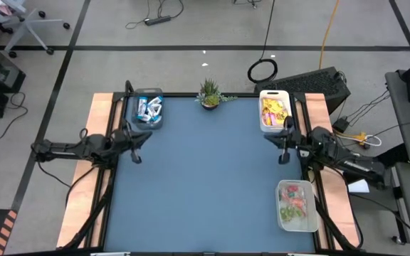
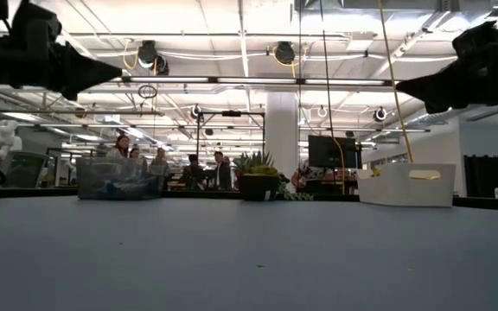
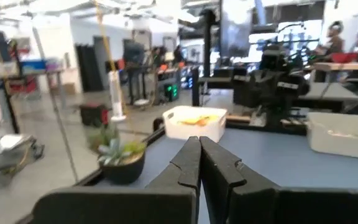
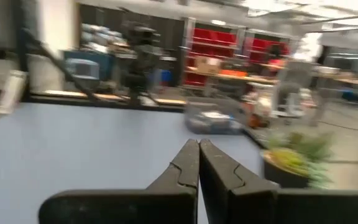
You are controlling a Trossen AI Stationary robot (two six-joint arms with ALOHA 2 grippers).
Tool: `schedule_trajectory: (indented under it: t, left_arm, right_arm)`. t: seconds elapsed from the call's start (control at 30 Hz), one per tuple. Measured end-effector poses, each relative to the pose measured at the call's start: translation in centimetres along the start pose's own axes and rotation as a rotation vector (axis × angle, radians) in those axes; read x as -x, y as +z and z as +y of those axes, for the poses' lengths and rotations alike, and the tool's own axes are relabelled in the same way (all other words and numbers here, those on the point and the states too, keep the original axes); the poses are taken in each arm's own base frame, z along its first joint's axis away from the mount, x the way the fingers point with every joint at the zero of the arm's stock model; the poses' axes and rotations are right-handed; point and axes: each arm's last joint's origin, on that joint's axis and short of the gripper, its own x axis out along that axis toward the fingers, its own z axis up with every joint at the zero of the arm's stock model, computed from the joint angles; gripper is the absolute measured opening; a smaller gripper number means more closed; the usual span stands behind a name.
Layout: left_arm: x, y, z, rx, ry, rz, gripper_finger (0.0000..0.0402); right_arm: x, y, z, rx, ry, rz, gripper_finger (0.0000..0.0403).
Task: Sort candy
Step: Return to Home Position
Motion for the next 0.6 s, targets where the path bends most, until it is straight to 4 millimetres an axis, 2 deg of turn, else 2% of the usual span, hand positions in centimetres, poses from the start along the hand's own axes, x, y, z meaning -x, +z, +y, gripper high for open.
schedule_trajectory:
  t: [0.3,0.4,0.5,0.6]
  left_arm:
    - [-0.1,-0.6,0.6,0.036,0.097,0.058,0.0011]
    - [-0.2,-0.8,0.9,0.049,0.122,0.069,0.0011]
    - [-0.3,-0.9,1.0,0.047,0.049,0.076,0.0011]
    - [-0.4,-1.0,1.6,0.050,0.068,0.081,0.0011]
  right_arm:
    - [0.2,-0.4,-1.0,-0.005,-0.232,0.049,0.0000]
    - [0.2,-0.4,-1.1,0.001,-0.253,0.054,0.0000]
    - [0.2,-0.5,-1.2,-0.013,-0.278,0.063,0.0000]
    - [0.2,-0.5,-1.2,-0.013,-0.278,0.062,0.0000]
